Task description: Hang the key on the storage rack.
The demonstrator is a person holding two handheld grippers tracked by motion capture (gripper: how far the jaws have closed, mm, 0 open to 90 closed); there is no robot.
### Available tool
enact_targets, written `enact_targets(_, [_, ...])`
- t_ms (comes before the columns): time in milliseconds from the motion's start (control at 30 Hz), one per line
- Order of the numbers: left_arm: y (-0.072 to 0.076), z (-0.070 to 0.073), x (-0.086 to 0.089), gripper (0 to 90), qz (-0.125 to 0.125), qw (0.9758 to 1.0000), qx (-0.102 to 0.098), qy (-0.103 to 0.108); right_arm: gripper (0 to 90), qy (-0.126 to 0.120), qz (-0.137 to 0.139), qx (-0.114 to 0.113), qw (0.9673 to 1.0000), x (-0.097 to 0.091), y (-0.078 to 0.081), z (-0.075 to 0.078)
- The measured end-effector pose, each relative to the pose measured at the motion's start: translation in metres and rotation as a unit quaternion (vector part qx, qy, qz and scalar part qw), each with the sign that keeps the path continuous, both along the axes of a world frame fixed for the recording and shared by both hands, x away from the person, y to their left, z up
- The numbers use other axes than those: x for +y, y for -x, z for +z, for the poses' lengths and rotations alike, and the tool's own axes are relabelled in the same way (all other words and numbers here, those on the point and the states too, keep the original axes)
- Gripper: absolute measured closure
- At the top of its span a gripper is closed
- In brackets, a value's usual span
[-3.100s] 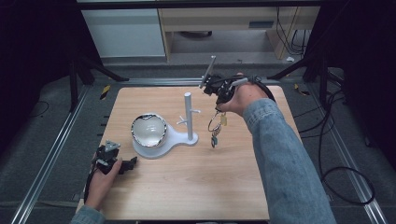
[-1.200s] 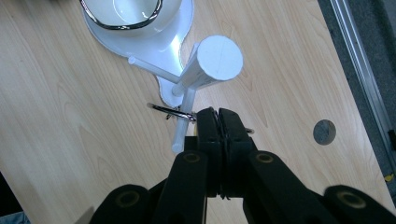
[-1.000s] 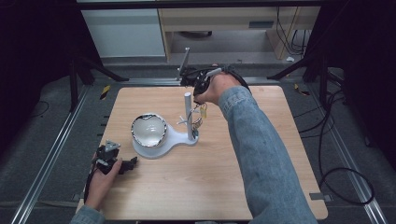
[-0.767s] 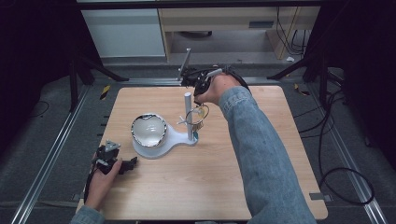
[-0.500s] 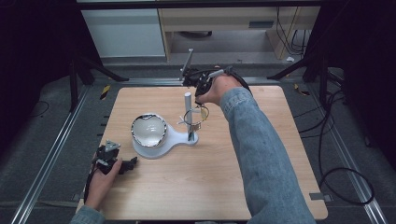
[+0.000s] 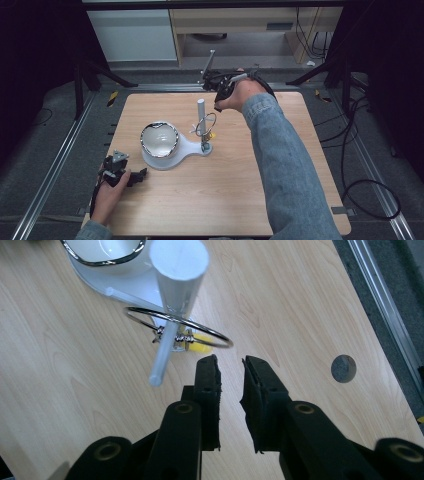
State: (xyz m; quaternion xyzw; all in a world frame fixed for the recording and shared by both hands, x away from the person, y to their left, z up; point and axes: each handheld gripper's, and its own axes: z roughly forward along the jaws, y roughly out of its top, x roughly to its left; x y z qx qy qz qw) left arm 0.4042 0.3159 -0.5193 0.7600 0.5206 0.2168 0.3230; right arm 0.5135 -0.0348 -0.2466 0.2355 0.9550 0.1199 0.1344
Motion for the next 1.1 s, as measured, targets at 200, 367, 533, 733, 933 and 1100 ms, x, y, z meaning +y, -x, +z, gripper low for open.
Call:
enact_targets(200, [0.0, 0.0, 0.0, 0.0, 0.0, 1.0, 0.0, 0.0, 62.1, -0.002, -0.014, -0.011, 0.9998, -0.008, 0.0, 0.0])
enact_targets(367, [0.0, 0.0, 0.0, 0.0, 0.0, 1.0, 0.0, 0.0, 48.7, 0.001, -0.026, -0.021, 0.9994, -0.015, -0.001, -0.003])
enact_targets(533, [0.0, 0.0, 0.0, 0.0, 0.0, 1.0, 0.0, 0.0, 37.4, 0.0, -0.034, -0.029, 0.999, -0.025, -0.001, -0.006])
enact_targets(733, [0.0, 0.0, 0.0, 0.0, -0.001, 1.0, 0.0, 0.0, 21.4, 0.008, -0.044, -0.037, 0.9983, -0.035, 0.0, -0.012])
enact_targets(933, [0.0, 0.0, 0.0, 0.0, -0.001, 1.0, 0.0, 0.0, 13.4, 0.005, -0.065, -0.049, 0.9967, -0.049, 0.002, -0.02])
enact_targets(1100, [0.0, 0.0, 0.0, 0.0, -0.001, 1.0, 0.0, 0.0, 9.3, 0.002, -0.067, -0.049, 0.9965, -0.059, 0.005, -0.025])
